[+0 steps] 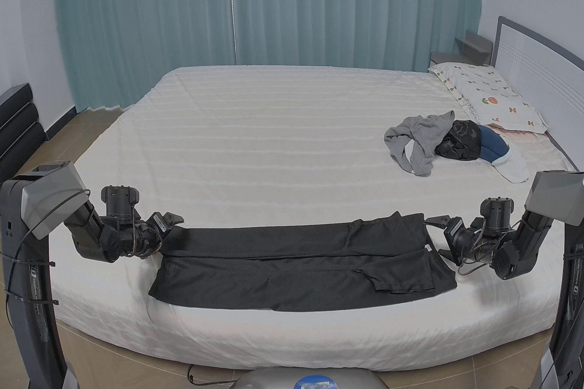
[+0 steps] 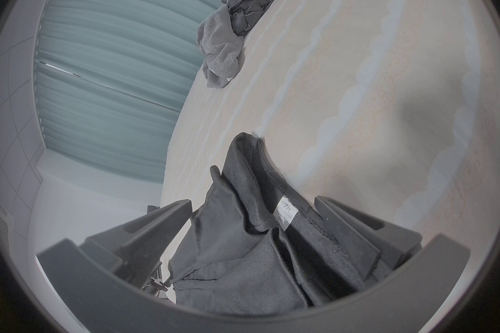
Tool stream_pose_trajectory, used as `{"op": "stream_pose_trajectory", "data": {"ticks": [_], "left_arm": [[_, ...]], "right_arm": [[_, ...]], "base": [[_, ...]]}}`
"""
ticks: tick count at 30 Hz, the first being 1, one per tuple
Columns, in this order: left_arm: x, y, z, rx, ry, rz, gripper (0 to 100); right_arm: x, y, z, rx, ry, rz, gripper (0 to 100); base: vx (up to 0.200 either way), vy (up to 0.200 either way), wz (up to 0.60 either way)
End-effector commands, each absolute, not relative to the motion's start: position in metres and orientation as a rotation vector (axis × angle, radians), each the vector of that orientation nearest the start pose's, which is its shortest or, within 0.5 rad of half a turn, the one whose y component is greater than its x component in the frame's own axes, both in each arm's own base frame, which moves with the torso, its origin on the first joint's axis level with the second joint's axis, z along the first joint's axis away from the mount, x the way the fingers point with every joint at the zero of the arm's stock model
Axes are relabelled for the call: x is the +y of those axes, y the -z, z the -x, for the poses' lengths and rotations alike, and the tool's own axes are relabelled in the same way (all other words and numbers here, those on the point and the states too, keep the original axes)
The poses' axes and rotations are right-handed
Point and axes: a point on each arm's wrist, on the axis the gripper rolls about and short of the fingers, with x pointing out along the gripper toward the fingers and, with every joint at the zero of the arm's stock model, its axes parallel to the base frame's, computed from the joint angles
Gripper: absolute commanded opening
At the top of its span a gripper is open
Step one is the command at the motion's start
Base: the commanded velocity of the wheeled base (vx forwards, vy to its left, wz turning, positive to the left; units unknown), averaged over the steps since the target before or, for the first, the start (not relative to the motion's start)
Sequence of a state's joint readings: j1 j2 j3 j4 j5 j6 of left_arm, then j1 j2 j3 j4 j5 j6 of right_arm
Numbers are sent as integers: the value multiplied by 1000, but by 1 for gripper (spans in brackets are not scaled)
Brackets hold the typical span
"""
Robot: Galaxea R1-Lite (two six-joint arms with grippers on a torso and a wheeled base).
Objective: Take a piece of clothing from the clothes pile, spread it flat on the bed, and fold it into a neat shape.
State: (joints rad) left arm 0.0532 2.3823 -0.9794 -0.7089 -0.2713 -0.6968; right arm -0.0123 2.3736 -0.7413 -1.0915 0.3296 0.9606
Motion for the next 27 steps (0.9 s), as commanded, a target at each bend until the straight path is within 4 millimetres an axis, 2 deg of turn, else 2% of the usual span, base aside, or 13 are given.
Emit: {"op": "stream_pose_trajectory", "data": {"ticks": [1,9,23,24,27], "left_arm": [[13,23,-384,765,14,721,100],[13,32,-376,767,65,596,100],[12,38,-375,779,83,554,100],[12,38,-375,779,84,549,0],[12,38,-375,778,86,545,0]], "right_arm": [[3,24,-367,650,-27,-1021,100],[3,24,-367,650,-27,-1021,100],[3,24,-366,652,-26,-1020,100],[3,24,-366,652,-26,-1020,100],[3,24,-366,652,-26,-1020,100]], "base": [[0,0,0],[0,0,0],[0,0,0],[0,0,0],[0,0,0]]}}
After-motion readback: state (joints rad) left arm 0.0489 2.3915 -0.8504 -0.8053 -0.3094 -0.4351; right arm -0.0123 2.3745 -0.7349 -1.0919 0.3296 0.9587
